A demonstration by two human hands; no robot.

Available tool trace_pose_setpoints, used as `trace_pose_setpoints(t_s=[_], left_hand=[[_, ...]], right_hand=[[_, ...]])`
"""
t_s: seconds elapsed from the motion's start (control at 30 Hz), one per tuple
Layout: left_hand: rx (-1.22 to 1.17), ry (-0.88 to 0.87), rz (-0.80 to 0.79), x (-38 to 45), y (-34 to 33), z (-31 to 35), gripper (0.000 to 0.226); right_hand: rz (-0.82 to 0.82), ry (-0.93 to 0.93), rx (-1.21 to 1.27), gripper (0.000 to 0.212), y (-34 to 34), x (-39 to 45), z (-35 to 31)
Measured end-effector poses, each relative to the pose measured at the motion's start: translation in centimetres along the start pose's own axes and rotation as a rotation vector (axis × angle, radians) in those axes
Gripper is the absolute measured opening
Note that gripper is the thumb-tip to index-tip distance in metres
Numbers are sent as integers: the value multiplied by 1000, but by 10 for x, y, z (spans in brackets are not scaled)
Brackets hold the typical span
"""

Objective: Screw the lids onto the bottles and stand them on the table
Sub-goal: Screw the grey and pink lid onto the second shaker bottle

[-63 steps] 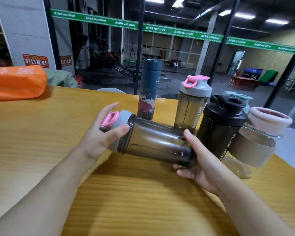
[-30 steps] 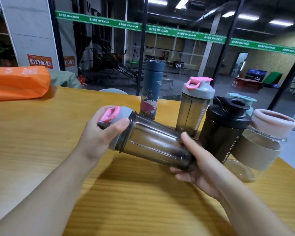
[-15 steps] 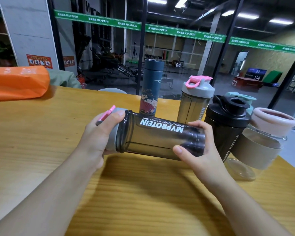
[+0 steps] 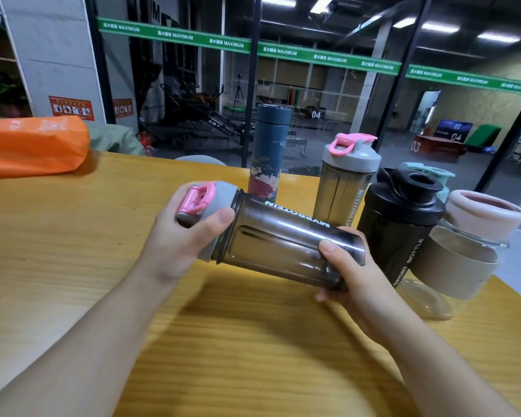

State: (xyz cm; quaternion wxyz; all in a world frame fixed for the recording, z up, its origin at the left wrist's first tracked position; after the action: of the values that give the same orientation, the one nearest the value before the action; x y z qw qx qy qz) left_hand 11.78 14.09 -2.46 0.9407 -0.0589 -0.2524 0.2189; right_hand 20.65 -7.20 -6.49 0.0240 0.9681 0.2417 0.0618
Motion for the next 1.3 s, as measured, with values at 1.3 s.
trace_pose_setpoints(t_s=[1.3], left_hand=[[-82, 276, -110, -1, 2, -18, 63]], right_hand=[[13, -29, 55, 45, 3, -4, -4]])
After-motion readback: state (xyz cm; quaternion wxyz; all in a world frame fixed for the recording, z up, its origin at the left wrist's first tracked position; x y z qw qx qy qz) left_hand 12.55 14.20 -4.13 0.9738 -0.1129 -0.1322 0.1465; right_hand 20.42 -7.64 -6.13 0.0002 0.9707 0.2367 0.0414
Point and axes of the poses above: each hand's wrist, its own x-axis towards the middle knuckle, its own y-axis out of the back of the hand, z = x × y, the point moved 8 cm from there along x, towards the middle knuckle, and after that the axes turned 7 degrees about -x, right-handed, at the moved point
